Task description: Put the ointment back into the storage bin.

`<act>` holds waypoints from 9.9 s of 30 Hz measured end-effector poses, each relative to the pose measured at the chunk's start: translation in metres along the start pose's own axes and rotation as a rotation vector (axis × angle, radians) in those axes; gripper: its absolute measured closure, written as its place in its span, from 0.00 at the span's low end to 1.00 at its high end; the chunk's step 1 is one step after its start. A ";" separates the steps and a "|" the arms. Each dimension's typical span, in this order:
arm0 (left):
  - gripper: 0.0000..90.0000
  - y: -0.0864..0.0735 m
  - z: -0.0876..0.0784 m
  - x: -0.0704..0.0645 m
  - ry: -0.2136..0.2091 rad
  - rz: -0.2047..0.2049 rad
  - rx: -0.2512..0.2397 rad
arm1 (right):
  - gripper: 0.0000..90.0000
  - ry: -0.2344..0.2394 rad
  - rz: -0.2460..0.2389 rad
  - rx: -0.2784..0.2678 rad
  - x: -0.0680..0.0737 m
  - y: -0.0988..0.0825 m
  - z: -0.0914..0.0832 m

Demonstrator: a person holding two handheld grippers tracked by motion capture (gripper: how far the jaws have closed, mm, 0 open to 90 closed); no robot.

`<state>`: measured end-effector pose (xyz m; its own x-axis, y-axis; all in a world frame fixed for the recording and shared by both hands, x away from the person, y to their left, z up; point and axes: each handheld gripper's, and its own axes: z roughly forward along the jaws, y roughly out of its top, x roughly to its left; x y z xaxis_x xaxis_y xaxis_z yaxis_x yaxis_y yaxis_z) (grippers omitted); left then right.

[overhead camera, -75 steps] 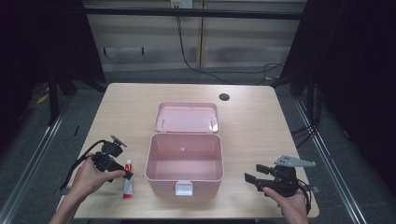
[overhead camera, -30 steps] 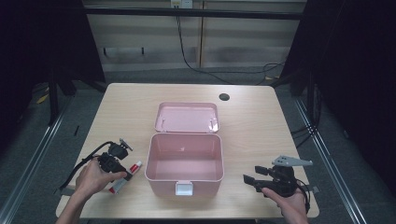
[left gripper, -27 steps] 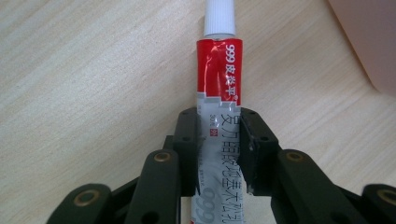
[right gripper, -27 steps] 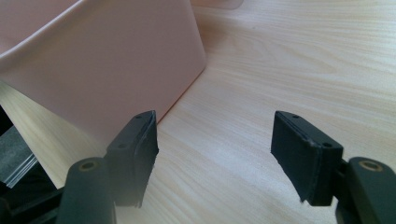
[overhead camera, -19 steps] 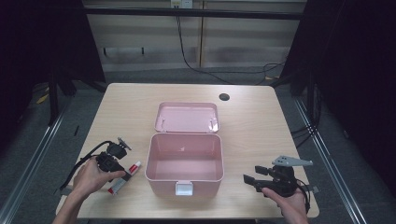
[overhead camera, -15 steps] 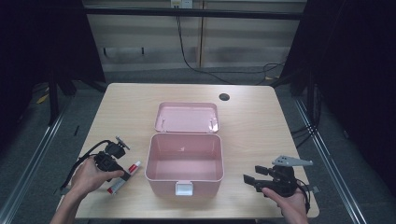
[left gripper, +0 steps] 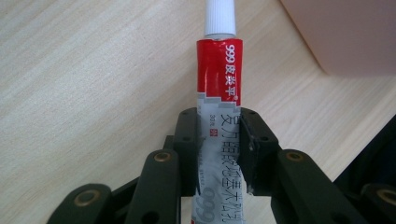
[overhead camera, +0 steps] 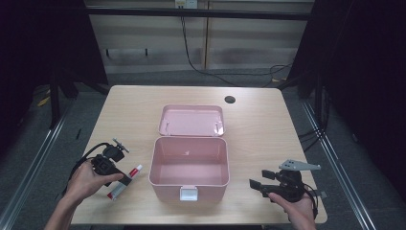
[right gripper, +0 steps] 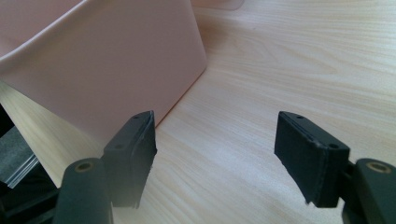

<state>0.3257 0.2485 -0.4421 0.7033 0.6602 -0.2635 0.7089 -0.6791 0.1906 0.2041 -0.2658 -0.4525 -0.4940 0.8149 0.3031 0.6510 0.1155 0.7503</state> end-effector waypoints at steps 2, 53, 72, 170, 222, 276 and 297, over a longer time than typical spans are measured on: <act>0.79 0.000 -0.003 -0.003 -0.008 0.006 -0.010 | 0.33 0.001 -0.003 -0.001 0.000 0.000 0.000; 0.79 0.009 -0.080 -0.023 -0.076 0.157 -0.039 | 0.25 0.019 0.001 -0.012 -0.001 0.001 0.000; 0.79 0.025 -0.107 -0.040 -0.051 0.213 -0.088 | 0.23 0.023 -0.001 -0.005 0.000 0.001 0.000; 0.78 0.150 -0.035 -0.166 -0.084 0.604 0.061 | 0.20 0.039 -0.001 -0.001 0.000 0.001 -0.001; 0.78 0.157 0.047 -0.155 -0.186 0.597 0.264 | 0.20 0.027 0.012 0.015 -0.001 0.000 0.001; 0.71 0.164 0.054 -0.151 -0.202 0.528 0.226 | 0.20 0.030 0.006 0.016 -0.001 0.001 0.001; 0.66 0.149 0.006 -0.154 -0.164 0.538 0.113 | 0.20 0.029 0.005 0.019 0.000 0.001 0.000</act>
<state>0.3224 0.0440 -0.3793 0.9397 0.1595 -0.3026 0.2366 -0.9419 0.2383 0.2051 -0.2659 -0.4522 -0.5074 0.7985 0.3240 0.6640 0.1227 0.7376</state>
